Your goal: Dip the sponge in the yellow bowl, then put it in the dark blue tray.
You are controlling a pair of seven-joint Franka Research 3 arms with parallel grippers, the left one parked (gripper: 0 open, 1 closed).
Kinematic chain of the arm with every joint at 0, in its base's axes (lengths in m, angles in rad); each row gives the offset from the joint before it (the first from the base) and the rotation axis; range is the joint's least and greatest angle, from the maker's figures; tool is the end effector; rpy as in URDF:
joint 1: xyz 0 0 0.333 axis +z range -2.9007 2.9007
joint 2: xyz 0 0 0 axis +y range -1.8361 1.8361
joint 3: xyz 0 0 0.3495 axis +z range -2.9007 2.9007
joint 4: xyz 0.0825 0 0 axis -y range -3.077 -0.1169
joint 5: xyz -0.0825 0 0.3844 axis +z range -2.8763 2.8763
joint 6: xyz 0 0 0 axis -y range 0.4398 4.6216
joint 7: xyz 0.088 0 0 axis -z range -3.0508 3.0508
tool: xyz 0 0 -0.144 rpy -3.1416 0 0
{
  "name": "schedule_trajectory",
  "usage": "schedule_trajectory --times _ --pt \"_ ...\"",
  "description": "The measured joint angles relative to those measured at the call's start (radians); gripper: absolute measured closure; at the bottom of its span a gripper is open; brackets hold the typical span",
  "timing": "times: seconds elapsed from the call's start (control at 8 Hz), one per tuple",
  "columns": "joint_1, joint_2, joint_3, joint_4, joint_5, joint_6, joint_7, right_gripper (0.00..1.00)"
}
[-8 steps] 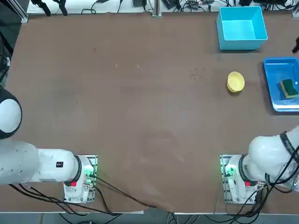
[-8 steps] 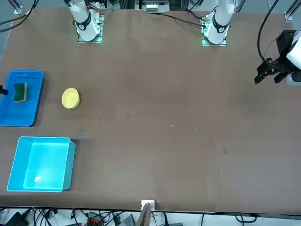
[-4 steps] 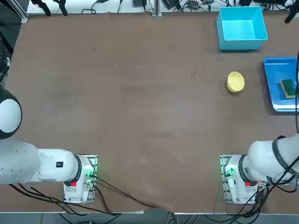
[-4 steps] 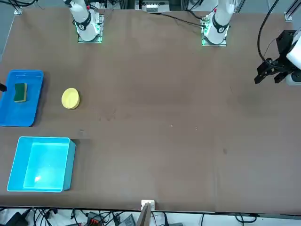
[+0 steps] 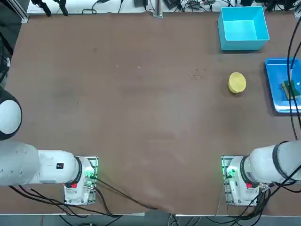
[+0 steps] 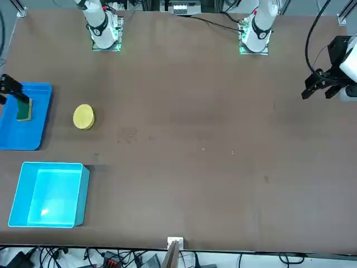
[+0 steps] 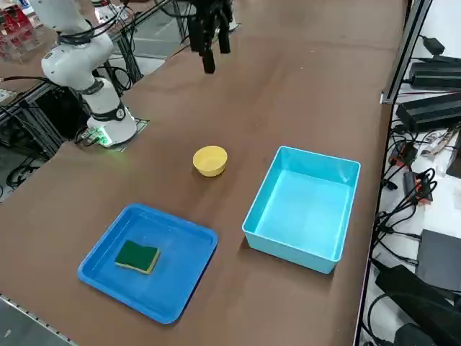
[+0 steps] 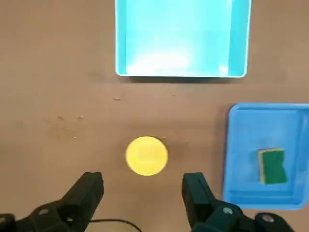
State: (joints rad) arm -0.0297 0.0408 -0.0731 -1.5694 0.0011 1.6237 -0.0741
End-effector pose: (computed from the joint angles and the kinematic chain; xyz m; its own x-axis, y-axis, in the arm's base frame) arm 0.5710 -0.0579 0.6034 0.9995 -0.0286 0.0134 -0.0287 -0.9996 0.0029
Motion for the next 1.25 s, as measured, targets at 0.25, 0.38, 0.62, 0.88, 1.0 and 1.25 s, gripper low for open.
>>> schedule_trajectory --times 0.25,0.38,0.62,0.88,1.0,1.25 --pt "0.062 -0.037 0.000 -0.027 0.000 -0.025 0.095 0.00" --pt "0.085 -0.070 0.000 -0.063 -0.001 -0.029 0.107 0.00" --pt "0.111 -0.153 0.004 -0.155 -0.008 -0.030 0.109 0.00" --pt "0.113 -0.199 0.007 -0.195 -0.009 -0.024 0.110 0.00" --pt "0.113 -0.200 0.007 -0.193 -0.009 -0.019 0.114 0.00" --pt "0.113 -0.187 0.007 -0.187 -0.009 -0.008 0.117 0.00"
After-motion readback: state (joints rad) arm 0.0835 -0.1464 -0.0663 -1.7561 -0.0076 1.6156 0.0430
